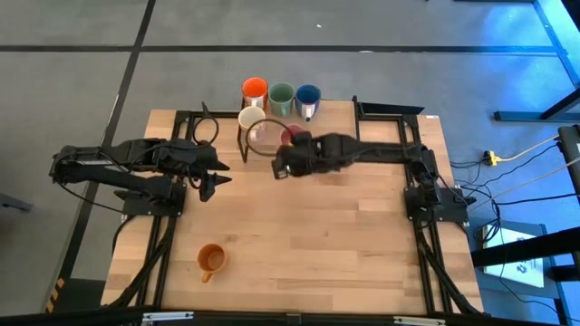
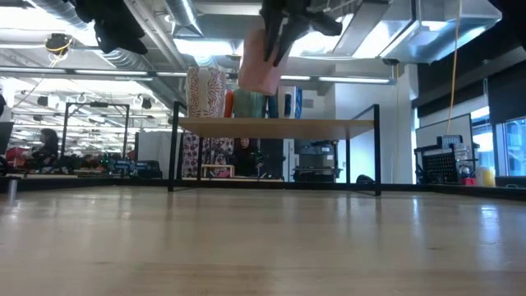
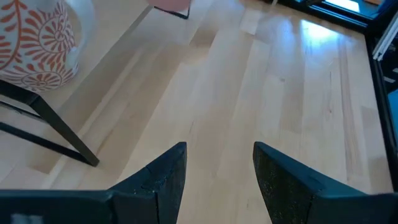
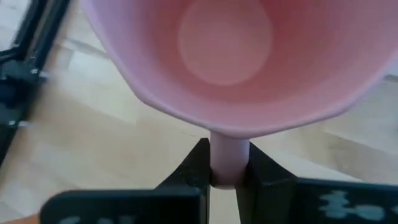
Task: Place coffee mugs
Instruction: Put the pink mug on the shelf
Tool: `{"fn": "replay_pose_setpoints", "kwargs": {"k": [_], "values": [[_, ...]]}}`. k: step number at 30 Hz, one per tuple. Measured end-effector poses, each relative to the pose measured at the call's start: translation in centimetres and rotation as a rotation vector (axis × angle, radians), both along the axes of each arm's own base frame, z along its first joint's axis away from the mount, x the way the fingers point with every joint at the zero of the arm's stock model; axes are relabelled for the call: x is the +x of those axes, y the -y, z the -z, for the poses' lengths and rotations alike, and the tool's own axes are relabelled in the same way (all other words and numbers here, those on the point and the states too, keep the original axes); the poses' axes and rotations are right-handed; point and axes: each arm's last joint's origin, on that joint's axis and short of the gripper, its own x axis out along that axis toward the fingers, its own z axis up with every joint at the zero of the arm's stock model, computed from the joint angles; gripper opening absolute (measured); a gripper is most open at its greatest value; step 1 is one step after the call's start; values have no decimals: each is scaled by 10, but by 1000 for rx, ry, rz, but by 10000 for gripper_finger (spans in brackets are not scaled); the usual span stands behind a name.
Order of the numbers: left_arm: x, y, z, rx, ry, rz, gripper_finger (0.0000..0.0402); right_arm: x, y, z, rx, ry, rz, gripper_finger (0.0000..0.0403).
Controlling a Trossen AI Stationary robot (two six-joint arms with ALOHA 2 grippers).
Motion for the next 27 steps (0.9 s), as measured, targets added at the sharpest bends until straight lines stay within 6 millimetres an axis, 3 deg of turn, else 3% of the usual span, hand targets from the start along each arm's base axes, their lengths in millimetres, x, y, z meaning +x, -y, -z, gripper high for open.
{"fn": "replay_pose_setpoints", "kwargs": {"k": [5,13,27], "values": [[0,0,0,2,0,1,180,1,26,4,31,-17,36,22],[0,0,0,2,1,2,180,4,49,2,-29,28,82,22],[0,0,0,2,3,1,180,21,57,24,-49,35,53,27]]}}
